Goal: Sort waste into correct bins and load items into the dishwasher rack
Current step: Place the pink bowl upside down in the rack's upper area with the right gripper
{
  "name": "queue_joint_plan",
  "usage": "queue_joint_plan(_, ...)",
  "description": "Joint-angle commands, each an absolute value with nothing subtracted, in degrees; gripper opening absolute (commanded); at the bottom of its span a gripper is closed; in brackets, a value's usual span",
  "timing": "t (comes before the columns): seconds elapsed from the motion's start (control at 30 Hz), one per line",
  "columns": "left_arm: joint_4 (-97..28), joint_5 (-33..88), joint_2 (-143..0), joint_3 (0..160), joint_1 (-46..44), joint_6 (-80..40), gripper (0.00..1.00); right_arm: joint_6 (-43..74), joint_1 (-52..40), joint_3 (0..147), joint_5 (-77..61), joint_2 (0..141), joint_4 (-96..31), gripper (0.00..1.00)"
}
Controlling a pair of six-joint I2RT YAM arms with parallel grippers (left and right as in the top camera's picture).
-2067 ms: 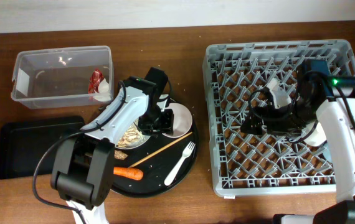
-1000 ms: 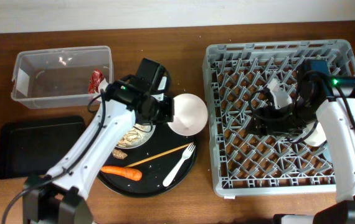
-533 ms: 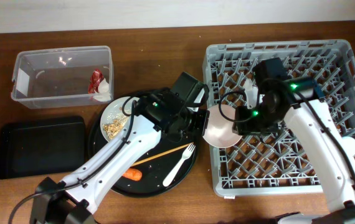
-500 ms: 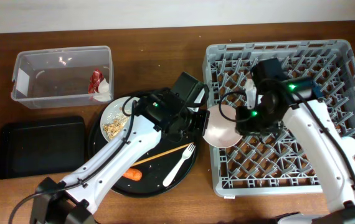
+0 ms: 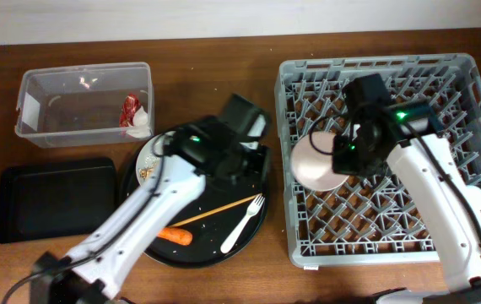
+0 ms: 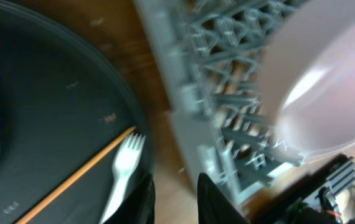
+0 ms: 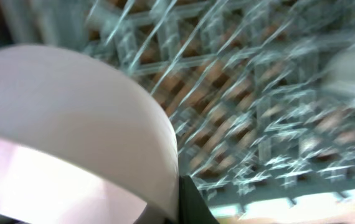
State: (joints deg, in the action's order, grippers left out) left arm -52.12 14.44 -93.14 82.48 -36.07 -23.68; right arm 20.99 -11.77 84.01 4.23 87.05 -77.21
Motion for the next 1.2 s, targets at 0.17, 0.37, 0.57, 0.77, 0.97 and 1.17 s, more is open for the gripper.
queue_joint_plan(0.17, -62.41, 13.67, -86.43, 83.00, -20.45, -22.22, 0.23, 28.14, -10.11, 91.31, 71.16, 89.91, -63.26, 0.04)
queue_joint_plan(0.37, -62.41, 12.95, -86.43, 83.00, -20.45, -22.22, 0.23, 27.97, -3.22, 91.31, 72.25, 105.21, -60.99, 0.04)
queue_joint_plan(0.57, -61.73, 12.60, -86.43, 82.98, -20.45, -22.22, 0.23, 27.97, -4.56, 91.29, 63.55, 115.00, -60.73, 0.04)
queue_joint_plan(0.77, -61.80, 12.60, -86.43, 82.98, -20.45, -22.22, 0.23, 27.94, -9.80, 91.29, 52.58, 115.87, -63.79, 0.04)
queue_joint_plan(0.97, -61.56, 12.60, -86.43, 82.98, -20.45, -22.22, 0.23, 27.94, -10.22, 91.29, 40.21, 115.87, -71.77, 0.05)
queue_joint_plan(1.17, -61.14, 12.58, -86.43, 82.98, -20.45, -22.22, 0.23, 27.35, -10.24, 91.31, 22.52, 115.28, -81.97, 0.80)
